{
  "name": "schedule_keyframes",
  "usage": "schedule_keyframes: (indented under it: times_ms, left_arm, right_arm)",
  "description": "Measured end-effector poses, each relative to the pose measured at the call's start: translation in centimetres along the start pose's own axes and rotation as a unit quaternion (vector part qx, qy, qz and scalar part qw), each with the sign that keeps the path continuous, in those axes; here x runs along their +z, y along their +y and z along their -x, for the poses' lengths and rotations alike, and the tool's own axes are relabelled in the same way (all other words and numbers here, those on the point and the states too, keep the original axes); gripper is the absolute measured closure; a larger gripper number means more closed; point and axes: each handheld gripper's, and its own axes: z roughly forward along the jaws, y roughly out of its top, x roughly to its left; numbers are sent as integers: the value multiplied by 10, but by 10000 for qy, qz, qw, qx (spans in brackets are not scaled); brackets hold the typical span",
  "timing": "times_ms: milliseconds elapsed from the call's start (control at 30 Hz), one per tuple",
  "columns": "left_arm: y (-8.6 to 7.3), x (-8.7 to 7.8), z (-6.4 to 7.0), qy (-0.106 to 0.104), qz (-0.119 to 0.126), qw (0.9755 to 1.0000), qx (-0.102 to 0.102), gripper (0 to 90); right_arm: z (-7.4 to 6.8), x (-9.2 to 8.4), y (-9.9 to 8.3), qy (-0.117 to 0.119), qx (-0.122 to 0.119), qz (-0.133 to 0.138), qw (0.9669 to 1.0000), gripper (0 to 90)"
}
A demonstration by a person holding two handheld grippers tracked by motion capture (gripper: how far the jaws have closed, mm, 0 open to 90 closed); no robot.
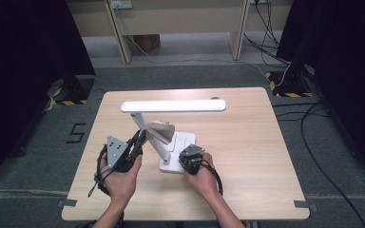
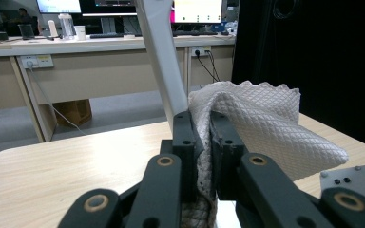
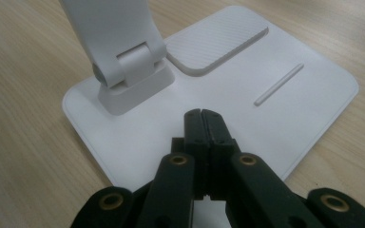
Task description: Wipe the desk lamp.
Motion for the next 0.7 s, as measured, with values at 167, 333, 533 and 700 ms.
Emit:
schedule_keyframes:
  times_ms: [167,333,533,700]
  left_arm:
    - [-6,2,1,5,-40,10000,-43,824]
    - [-9,3,2,-3,-60,10000,-38,823]
    - [-15,6,3,-16,-94,9999,-76,823]
    - [-21,8,5,-20,-152,9998,-110,824]
  right_arm:
    - [0,0,0,13,5,4,10000,900]
    - [0,0,0,15,11,4,10000,900]
    - [-1,0,0,22,24,8,10000,900]
    - [-1,0,0,29,18,12,10000,900]
